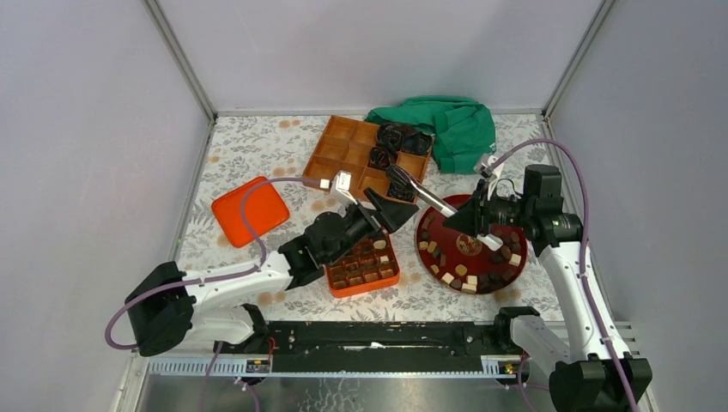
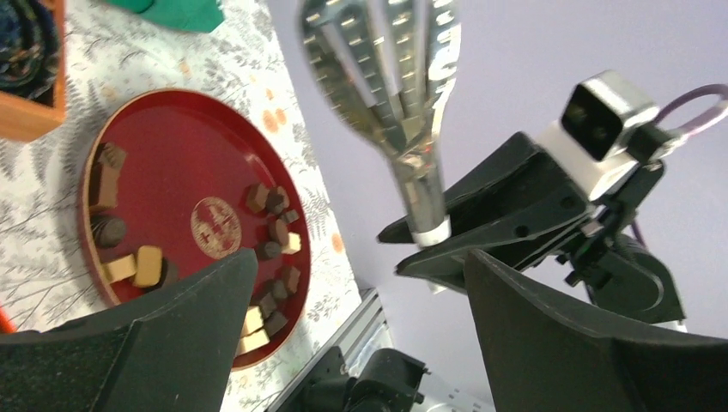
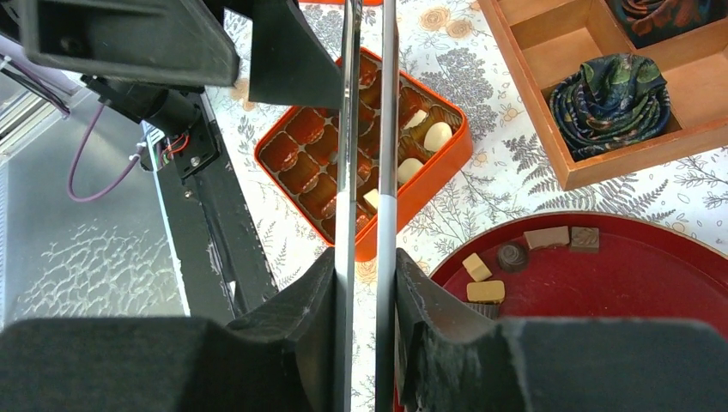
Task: Pack the chocolate
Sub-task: Adjust the clamp.
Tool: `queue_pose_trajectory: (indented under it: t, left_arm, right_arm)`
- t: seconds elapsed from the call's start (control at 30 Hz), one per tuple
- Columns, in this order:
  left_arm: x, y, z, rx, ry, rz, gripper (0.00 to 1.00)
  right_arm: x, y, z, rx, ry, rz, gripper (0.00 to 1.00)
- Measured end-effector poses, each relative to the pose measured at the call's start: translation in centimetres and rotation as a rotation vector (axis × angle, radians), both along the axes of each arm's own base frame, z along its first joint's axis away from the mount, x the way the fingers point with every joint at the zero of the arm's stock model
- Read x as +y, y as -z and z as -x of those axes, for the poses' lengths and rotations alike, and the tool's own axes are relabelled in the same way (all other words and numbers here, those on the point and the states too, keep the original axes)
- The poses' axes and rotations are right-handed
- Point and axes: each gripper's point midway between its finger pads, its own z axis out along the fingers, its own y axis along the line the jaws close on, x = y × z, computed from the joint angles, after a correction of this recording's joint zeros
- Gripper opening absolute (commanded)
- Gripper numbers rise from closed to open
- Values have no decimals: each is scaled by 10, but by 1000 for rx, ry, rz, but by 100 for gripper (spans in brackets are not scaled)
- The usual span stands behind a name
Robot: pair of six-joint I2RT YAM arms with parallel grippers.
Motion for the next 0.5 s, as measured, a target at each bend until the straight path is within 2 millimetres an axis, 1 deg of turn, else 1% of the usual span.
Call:
queue_pose_trajectory:
  t: [0.1, 0.17, 0.23, 0.3, 0.4, 0.5]
  left_arm:
    - [-6, -14, -6, -6, -11, 25, 98]
    - [-12, -30, -13, -7, -25, 53, 97]
    - [-17, -40, -20, 15, -47, 69, 96]
    - [-24, -43, -28, 65, -73, 63, 92]
    - [-39, -40, -43, 159, -109, 28, 82]
    - [-46, -23, -48, 238, -130, -10, 72]
  right_arm:
    - [-1, 3, -2, 8, 5, 9, 32]
    - [-1, 4, -4, 12, 6, 11, 32]
    - [-1, 5, -5, 19, 6, 12, 32]
    - [-1, 6, -6, 24, 6, 12, 32]
    - [-1, 6, -7, 26, 6, 12, 32]
    - [-1, 5, -8, 26, 6, 11, 32]
